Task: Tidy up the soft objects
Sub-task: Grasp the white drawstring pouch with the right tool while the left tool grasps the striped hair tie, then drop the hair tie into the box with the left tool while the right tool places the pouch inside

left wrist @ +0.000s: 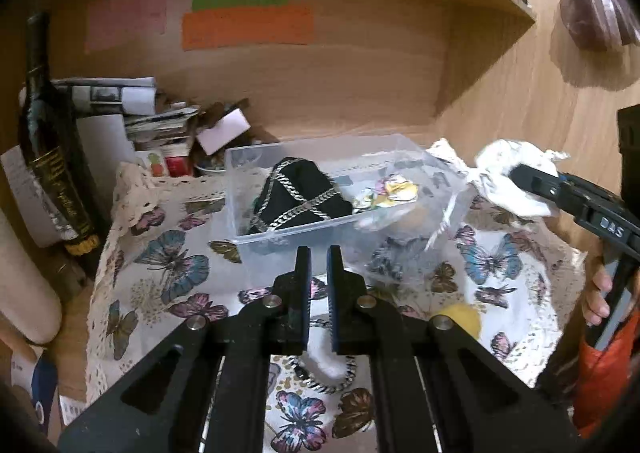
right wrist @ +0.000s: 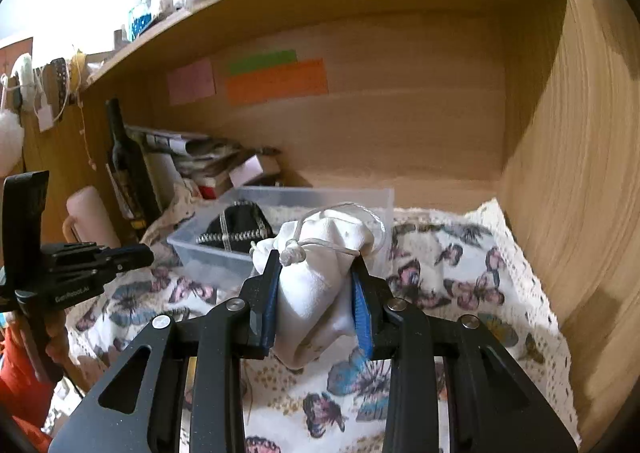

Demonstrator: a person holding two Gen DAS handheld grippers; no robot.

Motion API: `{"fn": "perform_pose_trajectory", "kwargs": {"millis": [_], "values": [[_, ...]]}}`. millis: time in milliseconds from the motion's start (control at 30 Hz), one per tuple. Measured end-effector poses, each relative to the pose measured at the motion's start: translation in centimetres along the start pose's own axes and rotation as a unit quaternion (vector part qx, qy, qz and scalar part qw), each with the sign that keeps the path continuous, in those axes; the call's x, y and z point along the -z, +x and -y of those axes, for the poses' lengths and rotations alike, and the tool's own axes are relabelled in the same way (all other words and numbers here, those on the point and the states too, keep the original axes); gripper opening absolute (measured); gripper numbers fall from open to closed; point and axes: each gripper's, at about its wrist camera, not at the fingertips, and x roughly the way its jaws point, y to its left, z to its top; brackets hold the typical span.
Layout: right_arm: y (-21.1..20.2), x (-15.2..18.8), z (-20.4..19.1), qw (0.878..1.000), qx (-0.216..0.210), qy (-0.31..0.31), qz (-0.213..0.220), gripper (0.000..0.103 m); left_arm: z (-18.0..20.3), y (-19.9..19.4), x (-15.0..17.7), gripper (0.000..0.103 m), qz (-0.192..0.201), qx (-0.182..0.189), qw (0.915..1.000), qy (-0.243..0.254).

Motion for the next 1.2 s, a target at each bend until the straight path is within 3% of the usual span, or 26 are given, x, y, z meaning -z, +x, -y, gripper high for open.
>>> {"fn": "perform_pose_trajectory", "kwargs": {"millis": [33, 100, 167, 233, 500, 567, 600, 767, 967, 1200], "values": [[0.0, -0.2, 0.0, 1.000, -0.001, 0.001, 0.003, 0.029, -0.1, 0.1, 0.0, 0.008, -0.006, 0.000, 1.0000, -0.003], [0.0, -0.6, 0.1, 1.000, -0.003, 0.001, 0.008, 0.029, -0.2, 0.8, 0.4, 0.026, -0.025, 0.003, 0.9997, -0.004], [0.1, -1.0, 0.2, 1.000, -0.004, 0.003, 0.014, 0.029, -0.3, 1.3, 1.1, 0.064, -0.038, 0.001, 0.9992, -0.009], [0.2, -1.4, 0.3, 1.000, -0.003, 0.003, 0.018, 0.029, -0.5, 2.1, 1.9, 0.069, -0.051, -0.007, 0.9985, -0.015], [1.0, -2.1, 0.7, 1.000, -0.006, 0.003, 0.022, 0.029, -0.6, 5.2, 5.0, 0.068, -0.143, 0.003, 0.9896, -0.012], [1.3, -2.1, 0.7, 1.000, -0.006, 0.003, 0.019, 0.029, -0.4, 5.5, 5.4, 0.057, -0.147, 0.003, 0.9890, -0.009], [1.4, -2.1, 0.7, 1.000, -0.007, 0.004, 0.018, 0.029, -0.3, 5.4, 5.5, 0.053, -0.144, -0.001, 0.9895, -0.005], [1.7, -2.6, 0.9, 1.000, -0.006, 0.004, 0.022, 0.029, -0.5, 5.3, 5.3, 0.011, -0.142, 0.009, 0.9898, -0.009], [2.0, -3.7, 1.2, 0.999, -0.007, 0.008, 0.033, 0.029, -1.0, 4.1, 3.6, 0.010, -0.109, 0.010, 0.9939, -0.010], [3.0, -4.7, 0.7, 0.999, -0.011, 0.005, 0.036, 0.029, -0.7, 1.4, -0.8, 0.010, -0.031, -0.003, 0.9995, 0.001]]}}
